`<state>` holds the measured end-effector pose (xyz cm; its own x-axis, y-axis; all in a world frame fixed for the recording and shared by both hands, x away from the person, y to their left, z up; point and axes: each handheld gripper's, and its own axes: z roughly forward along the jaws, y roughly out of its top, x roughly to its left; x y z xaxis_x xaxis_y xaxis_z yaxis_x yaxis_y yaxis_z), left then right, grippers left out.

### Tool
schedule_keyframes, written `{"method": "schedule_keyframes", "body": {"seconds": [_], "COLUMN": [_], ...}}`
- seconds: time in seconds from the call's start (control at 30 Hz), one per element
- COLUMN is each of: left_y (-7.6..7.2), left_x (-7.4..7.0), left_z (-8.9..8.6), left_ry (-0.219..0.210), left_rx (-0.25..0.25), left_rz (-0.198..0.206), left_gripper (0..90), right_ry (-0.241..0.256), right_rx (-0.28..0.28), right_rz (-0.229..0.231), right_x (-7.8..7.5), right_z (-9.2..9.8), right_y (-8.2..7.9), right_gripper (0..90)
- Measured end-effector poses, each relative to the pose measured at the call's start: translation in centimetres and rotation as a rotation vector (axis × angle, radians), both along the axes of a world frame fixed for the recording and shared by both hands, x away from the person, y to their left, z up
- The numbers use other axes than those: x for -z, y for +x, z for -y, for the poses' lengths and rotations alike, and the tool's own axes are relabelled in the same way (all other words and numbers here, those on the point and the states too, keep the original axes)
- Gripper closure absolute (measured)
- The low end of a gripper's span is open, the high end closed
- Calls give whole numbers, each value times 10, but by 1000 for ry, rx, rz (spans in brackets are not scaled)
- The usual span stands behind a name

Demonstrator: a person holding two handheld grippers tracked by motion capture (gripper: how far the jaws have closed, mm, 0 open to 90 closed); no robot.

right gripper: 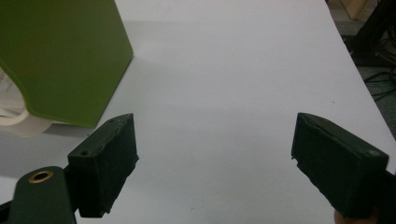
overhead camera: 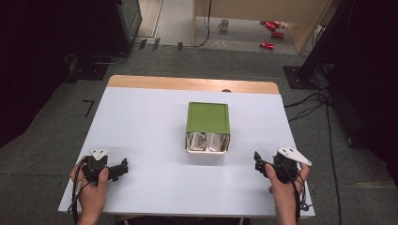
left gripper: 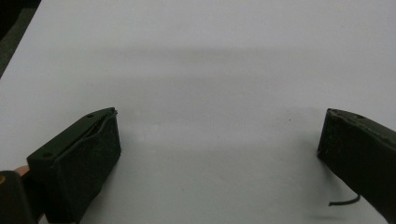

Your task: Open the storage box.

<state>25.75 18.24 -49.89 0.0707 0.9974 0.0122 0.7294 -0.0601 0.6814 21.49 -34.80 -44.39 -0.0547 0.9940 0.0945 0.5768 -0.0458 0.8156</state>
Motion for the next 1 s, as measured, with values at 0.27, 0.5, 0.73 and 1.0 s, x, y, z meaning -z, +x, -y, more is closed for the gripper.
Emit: {"method": "schedule_keyframes", "body": {"seconds": [0.27,0.5,0.73,1.0], "left_y": [0,0,0,0], "left_x": [0,0,0,0], "left_z": [0,0,0,0], "left_ry": [0,0,0,0], "left_rx": [0,0,0,0], "left_rz": [0,0,0,0], "left_gripper": [0,0,0,0], "right_ry": [-15,-15,-9,5], "right_rx": [-42,-82,-120,-141], "right_rz": [-1,7,15,19], "right_x": [-3,-6,-11,-11], "right_z": [-19,-35,-52,-67], "right_y": [2,6,11,18], "right_gripper": [140,137,135,135]}}
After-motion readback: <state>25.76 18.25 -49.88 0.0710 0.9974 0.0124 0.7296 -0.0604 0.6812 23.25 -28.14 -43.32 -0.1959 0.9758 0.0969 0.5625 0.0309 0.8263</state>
